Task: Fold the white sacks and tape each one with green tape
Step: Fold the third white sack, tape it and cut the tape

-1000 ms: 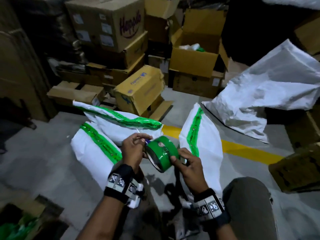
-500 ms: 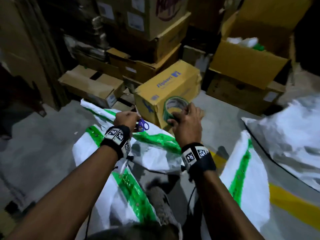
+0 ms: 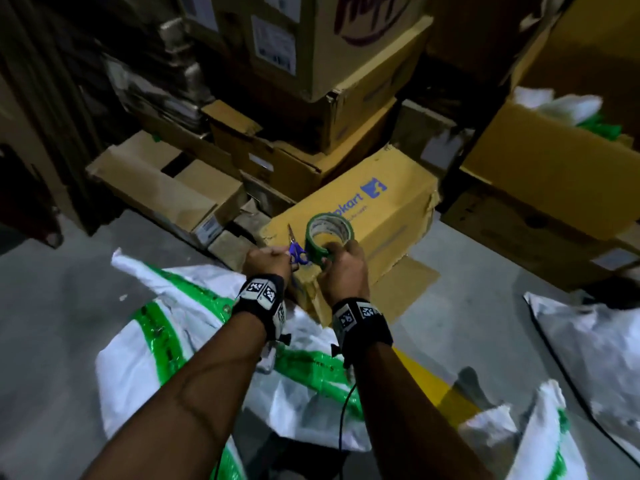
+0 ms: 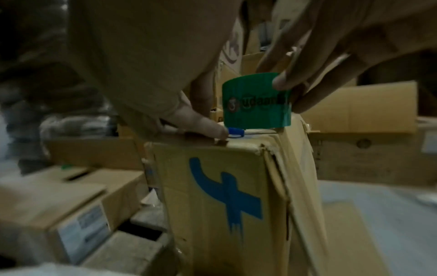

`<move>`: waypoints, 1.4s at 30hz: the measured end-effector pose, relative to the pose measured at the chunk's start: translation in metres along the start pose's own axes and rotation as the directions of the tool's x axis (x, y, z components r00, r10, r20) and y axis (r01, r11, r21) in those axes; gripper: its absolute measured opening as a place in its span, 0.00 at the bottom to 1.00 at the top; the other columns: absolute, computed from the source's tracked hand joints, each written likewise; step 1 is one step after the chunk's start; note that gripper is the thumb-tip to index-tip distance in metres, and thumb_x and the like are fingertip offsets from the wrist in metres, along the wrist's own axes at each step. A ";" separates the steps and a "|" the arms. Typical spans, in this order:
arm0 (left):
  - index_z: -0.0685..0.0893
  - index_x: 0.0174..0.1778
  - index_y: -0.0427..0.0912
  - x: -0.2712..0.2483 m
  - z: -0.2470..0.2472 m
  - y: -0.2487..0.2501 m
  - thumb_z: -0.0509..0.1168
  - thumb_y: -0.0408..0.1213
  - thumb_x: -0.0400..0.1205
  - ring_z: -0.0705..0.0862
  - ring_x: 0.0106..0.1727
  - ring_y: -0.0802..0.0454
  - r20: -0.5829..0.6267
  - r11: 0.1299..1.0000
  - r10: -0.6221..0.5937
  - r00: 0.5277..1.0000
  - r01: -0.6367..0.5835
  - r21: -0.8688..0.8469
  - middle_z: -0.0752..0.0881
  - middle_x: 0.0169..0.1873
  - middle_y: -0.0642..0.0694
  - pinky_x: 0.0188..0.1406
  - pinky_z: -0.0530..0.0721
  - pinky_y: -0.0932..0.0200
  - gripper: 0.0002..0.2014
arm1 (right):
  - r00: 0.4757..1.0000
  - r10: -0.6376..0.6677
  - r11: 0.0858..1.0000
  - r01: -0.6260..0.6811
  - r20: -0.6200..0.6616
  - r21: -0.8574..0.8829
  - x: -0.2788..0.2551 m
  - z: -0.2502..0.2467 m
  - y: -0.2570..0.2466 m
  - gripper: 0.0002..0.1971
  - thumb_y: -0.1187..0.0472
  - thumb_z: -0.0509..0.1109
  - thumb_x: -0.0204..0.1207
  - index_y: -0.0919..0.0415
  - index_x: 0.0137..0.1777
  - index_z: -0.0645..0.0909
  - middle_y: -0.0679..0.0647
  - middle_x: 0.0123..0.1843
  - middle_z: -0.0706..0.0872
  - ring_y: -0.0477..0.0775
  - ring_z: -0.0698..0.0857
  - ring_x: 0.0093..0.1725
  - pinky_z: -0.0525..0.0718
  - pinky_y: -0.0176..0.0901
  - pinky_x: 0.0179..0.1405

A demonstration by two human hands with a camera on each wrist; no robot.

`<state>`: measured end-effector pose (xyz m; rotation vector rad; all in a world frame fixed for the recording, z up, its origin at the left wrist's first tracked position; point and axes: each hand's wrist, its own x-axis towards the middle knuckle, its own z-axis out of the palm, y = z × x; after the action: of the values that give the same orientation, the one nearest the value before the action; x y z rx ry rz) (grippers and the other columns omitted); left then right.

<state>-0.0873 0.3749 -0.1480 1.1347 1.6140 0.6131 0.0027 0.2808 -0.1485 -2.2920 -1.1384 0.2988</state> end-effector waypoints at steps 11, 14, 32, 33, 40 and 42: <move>0.93 0.47 0.51 -0.089 -0.058 -0.048 0.66 0.51 0.72 0.90 0.46 0.37 0.063 0.931 0.204 0.977 -0.213 0.296 0.93 0.41 0.42 0.50 0.90 0.45 0.15 | 0.995 0.046 0.949 -0.016 -0.085 0.316 -0.166 -0.018 0.027 0.06 0.56 0.72 0.79 0.46 0.53 0.88 0.45 0.45 0.84 0.50 0.84 0.39 0.70 0.34 0.40; 0.92 0.40 0.47 -0.165 -0.061 -0.088 0.63 0.53 0.67 0.91 0.41 0.40 0.239 0.945 0.159 0.958 -0.218 0.244 0.93 0.39 0.43 0.45 0.90 0.43 0.18 | 0.996 0.028 0.941 0.000 -0.080 0.337 -0.230 -0.042 0.033 0.05 0.55 0.71 0.80 0.50 0.48 0.89 0.41 0.45 0.84 0.49 0.84 0.42 0.73 0.34 0.42; 0.71 0.79 0.28 -0.534 -0.135 -0.269 0.69 0.41 0.86 0.81 0.66 0.39 0.768 0.771 -0.473 0.431 -0.220 0.598 0.78 0.68 0.36 0.59 0.84 0.52 0.30 | 0.718 0.628 0.715 -0.380 -0.300 0.587 -0.653 -0.178 0.109 0.05 0.49 0.73 0.72 0.36 0.45 0.89 0.37 0.33 0.87 0.44 0.83 0.31 0.87 0.58 0.38; 0.73 0.77 0.27 -0.536 -0.138 -0.274 0.73 0.41 0.83 0.84 0.57 0.39 0.764 0.750 -0.469 0.443 -0.256 0.609 0.80 0.60 0.37 0.48 0.89 0.55 0.31 | 0.723 0.630 0.706 -0.382 -0.283 0.596 -0.662 -0.175 0.109 0.07 0.52 0.74 0.74 0.35 0.45 0.89 0.36 0.34 0.87 0.44 0.84 0.32 0.88 0.59 0.39; 0.85 0.52 0.24 -0.546 -0.150 -0.274 0.80 0.36 0.73 0.87 0.33 0.43 0.704 0.826 -0.357 0.614 -0.144 0.545 0.88 0.40 0.37 0.24 0.87 0.56 0.20 | 0.860 0.485 0.792 -0.358 -0.156 0.494 -0.696 -0.163 0.102 0.22 0.73 0.76 0.72 0.42 0.52 0.89 0.44 0.50 0.90 0.42 0.88 0.44 0.87 0.41 0.50; 0.86 0.54 0.25 -0.550 -0.152 -0.270 0.77 0.35 0.73 0.87 0.35 0.42 0.724 0.848 -0.364 0.586 -0.113 0.518 0.89 0.42 0.36 0.31 0.92 0.48 0.19 | 0.879 0.463 0.787 -0.349 -0.112 0.509 -0.696 -0.162 0.098 0.23 0.74 0.80 0.67 0.46 0.55 0.91 0.44 0.52 0.89 0.42 0.88 0.50 0.87 0.41 0.51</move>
<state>-0.3116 -0.2101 -0.0724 1.3785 1.0145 -0.4836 -0.2917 -0.3766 -0.1043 -2.0303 -0.3716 0.4100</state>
